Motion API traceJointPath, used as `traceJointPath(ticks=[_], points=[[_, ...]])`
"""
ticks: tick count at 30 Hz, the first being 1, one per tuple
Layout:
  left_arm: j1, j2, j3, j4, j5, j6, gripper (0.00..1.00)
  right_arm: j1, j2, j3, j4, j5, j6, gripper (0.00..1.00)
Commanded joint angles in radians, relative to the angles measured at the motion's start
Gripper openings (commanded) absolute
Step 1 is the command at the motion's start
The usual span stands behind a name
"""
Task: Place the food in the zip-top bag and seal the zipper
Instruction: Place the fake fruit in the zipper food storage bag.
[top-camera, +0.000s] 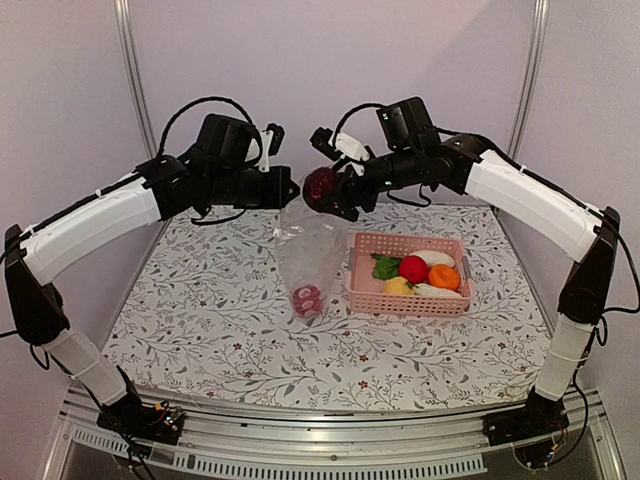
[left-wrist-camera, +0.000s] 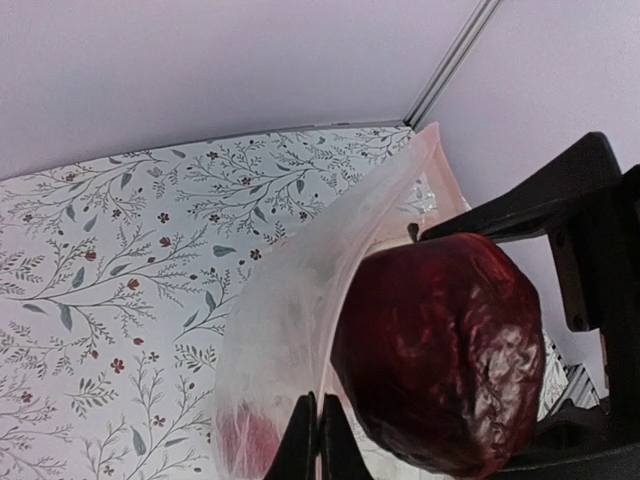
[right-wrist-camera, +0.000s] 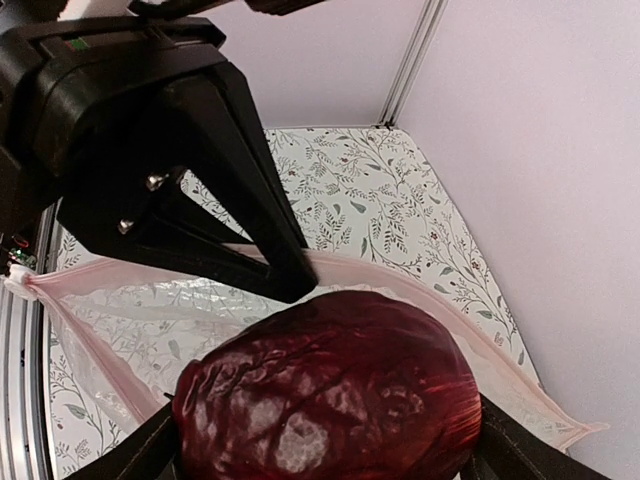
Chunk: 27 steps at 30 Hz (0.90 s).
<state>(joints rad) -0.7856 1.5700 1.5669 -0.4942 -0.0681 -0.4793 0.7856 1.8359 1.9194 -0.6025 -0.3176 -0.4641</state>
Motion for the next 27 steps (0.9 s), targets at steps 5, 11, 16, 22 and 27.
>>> traceJointPath(ticks=[5, 11, 16, 22, 27], points=[[-0.006, -0.013, -0.034, -0.014, -0.042, 0.012, 0.0, 0.004, -0.005, 0.028, 0.012, 0.006, 0.016, 0.98], [0.001, -0.009, -0.036, -0.016, -0.045, 0.02, 0.0, 0.004, -0.026, 0.051, 0.006, 0.021, 0.018, 0.99], [0.017, -0.023, -0.033, -0.021, -0.06, 0.043, 0.0, 0.003, -0.071, 0.069, -0.013, 0.079, -0.011, 0.99], [0.042, -0.045, -0.039, -0.041, -0.08, 0.072, 0.0, -0.053, -0.144, 0.021, -0.03, 0.107, -0.05, 0.99], [0.05, -0.057, -0.04, -0.045, -0.081, 0.093, 0.0, -0.173, -0.208, -0.09, -0.028, 0.064, -0.031, 0.99]])
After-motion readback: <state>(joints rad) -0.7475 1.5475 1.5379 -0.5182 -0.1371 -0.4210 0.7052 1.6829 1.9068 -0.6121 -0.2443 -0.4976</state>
